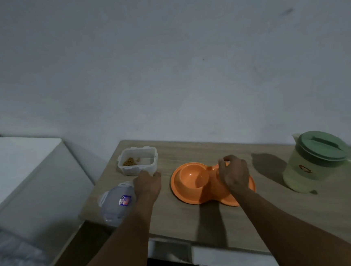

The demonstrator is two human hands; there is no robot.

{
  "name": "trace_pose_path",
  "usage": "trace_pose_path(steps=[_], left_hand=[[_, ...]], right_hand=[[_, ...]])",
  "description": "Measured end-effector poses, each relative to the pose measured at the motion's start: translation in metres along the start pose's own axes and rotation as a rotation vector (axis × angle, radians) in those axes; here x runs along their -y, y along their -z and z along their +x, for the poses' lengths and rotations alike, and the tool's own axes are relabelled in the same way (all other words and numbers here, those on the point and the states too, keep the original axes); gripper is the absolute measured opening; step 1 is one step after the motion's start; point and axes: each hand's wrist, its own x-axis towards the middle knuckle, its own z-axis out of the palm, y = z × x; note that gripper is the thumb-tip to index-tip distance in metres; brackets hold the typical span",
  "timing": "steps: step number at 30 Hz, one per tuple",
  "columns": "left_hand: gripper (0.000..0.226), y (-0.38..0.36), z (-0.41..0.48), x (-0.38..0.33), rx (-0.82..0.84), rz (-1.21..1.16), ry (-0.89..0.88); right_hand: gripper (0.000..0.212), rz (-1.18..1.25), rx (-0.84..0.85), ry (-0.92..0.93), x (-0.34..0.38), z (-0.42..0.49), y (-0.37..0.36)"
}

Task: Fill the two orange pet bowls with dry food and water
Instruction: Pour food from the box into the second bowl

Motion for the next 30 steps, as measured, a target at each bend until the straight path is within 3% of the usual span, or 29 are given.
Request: trace_pose_path(steps=[5, 12, 22, 30], left_hand=[[0.047, 0.047, 0.037, 0.019, -0.093, 0.068, -0.023], [0.044, 0.091, 0.118, 0.052, -0.025, 0.084, -0.065], [0.038, 0.079, 0.157, 0.057, 0.151, 0.050, -0.117], [0.035, 0.083, 0.153, 0.049, 0.164, 0.078, -0.105]], right_hand=[[0.021, 0.071, 0.104, 0.098, 0.063, -0.027, -0.052], [0.014, 0.085, 0.156, -0.041, 0.115, -0.047, -0.139], [0.034, 0.067, 0.286, -0.105, 0.132, -0.031, -0.183], [0.031, 0.082, 0.201, -0.128, 0.138, -0.030, -0.190]])
